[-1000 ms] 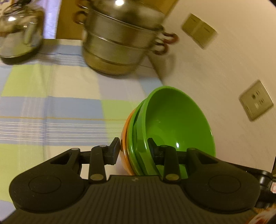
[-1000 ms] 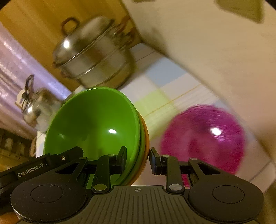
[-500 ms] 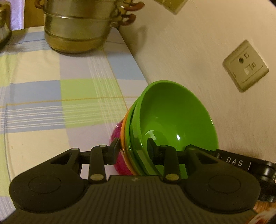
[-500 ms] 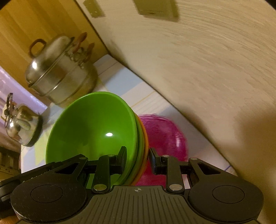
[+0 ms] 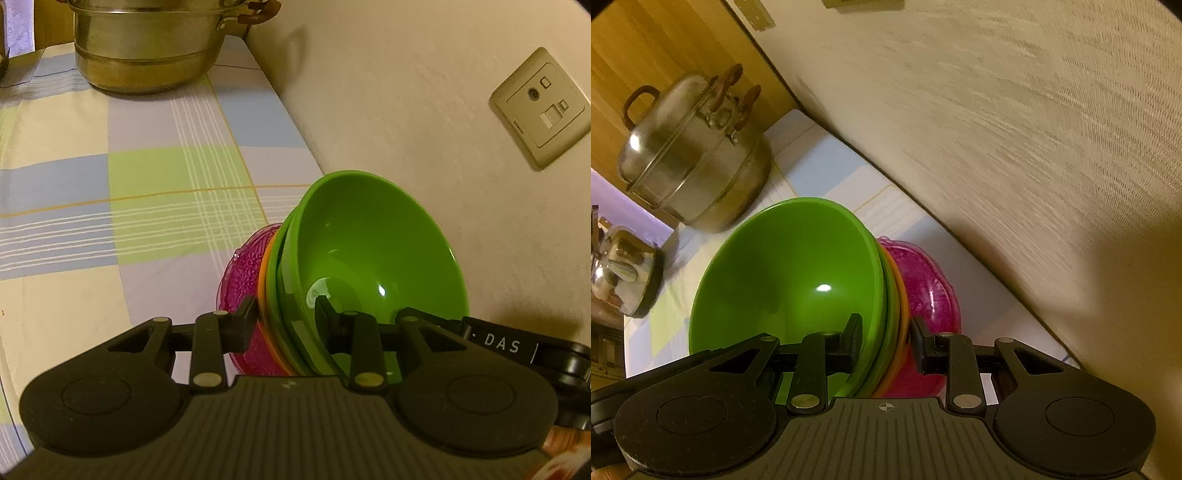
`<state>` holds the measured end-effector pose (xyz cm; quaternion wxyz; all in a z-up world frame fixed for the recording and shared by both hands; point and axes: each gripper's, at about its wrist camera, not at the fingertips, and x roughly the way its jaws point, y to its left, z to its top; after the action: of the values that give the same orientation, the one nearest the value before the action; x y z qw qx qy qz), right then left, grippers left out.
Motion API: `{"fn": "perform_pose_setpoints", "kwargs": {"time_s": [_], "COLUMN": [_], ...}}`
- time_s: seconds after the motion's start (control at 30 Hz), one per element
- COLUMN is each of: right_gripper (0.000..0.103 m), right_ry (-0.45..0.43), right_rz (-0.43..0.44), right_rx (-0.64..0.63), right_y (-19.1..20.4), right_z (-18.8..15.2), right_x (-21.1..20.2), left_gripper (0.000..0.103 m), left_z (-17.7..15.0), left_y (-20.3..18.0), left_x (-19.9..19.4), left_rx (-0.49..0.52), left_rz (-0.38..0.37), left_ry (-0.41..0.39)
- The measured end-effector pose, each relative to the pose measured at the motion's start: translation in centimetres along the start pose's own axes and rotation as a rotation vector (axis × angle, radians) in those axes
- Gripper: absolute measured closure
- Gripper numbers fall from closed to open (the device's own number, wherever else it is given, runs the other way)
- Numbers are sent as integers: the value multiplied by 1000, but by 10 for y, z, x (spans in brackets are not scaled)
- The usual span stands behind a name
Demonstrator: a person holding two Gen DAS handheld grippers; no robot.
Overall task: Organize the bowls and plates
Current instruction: 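Lower the bowl stack onto the pink bowls and open both tools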
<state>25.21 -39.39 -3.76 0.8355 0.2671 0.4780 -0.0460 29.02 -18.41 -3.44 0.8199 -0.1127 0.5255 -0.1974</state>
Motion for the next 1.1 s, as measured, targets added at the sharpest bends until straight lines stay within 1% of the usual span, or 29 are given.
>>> {"fn": "perform_pose_setpoints", "kwargs": {"time_s": [0.3, 0.6, 0.8, 0.87, 0.9, 0.97, 1.0, 1.03, 1.1], "right_gripper": [75, 75, 75, 74, 72, 66, 57, 48, 44], "right_ry": [12, 29, 15, 16, 17, 19, 19, 17, 1], "right_rz": [-2, 9, 9, 5, 8, 29, 43, 51, 57], "right_rx": [10, 28, 4, -2, -1, 7, 13, 18, 21], "right_y": [-5, -13, -11, -11, -11, -13, -14, -15, -15], "right_z": [1, -1, -2, -2, -3, -3, -3, -3, -4], "right_x": [11, 22, 23, 23, 23, 23, 22, 21, 17], "left_gripper": [74, 74, 74, 73, 72, 70, 69, 64, 58], "left_z": [0, -1, -1, -1, -1, -1, -1, -1, -1], "left_y": [-1, -1, 0, 1, 2, 2, 1, 1, 1], "left_x": [13, 21, 21, 21, 21, 21, 19, 17, 12], "left_rx": [5, 26, 30, 30, 30, 26, 27, 28, 26], "left_rz": [9, 22, 16, 11, 7, 6, 5, 5, 5], "left_ry": [14, 5, -3, -5, -6, -10, -17, -22, -38]}}
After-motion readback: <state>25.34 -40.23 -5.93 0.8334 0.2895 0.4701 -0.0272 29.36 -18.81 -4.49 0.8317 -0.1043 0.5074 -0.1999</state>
